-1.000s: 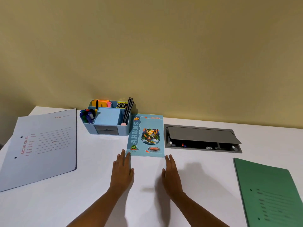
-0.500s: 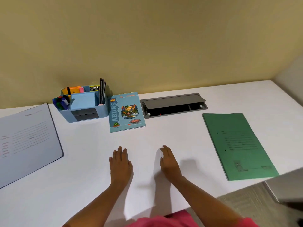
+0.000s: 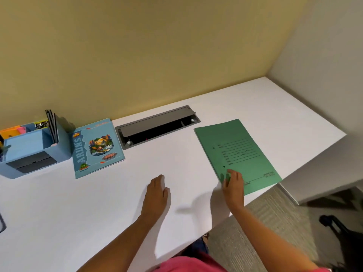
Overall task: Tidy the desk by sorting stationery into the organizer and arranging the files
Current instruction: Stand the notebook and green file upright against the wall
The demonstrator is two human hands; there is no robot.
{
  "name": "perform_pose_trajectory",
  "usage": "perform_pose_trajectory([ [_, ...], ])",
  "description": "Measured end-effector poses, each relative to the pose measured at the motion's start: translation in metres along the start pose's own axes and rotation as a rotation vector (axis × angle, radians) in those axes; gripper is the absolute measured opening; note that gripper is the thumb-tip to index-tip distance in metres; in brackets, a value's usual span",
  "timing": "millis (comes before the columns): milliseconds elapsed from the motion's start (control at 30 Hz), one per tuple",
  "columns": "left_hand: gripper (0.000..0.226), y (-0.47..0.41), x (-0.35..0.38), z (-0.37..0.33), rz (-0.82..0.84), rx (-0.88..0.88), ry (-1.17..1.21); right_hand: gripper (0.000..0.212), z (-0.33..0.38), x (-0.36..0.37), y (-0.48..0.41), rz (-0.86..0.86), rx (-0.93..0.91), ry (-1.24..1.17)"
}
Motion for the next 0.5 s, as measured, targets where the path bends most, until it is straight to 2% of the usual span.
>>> perform_pose_trajectory([
  [133,0.044,-0.028,0.046,-0.048,0.103,-0.035,0.089,0.046,-0.056,-0.038,-0.040,0.036,0.182,0.002],
  [233,0.041,-0.049,0.076,-0.079,0.154,-0.073,0.146,0.056,-0.089,-0.063,-0.071,0.067,0.252,0.027],
  [500,0.041,-0.087,0.122,-0.116,0.130,-0.236,0.305,0.074,-0.145,-0.089,-0.124,0.185,0.380,0.234],
])
Point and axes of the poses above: each hand's wrist, its own y-axis away from the middle knuckle, its own x-axis out of the palm, z = x × y, the point moved 9 cm from there along -y, towards the middle knuckle, and after that the axes turned 12 degrees about z, right-handed, at the moved point
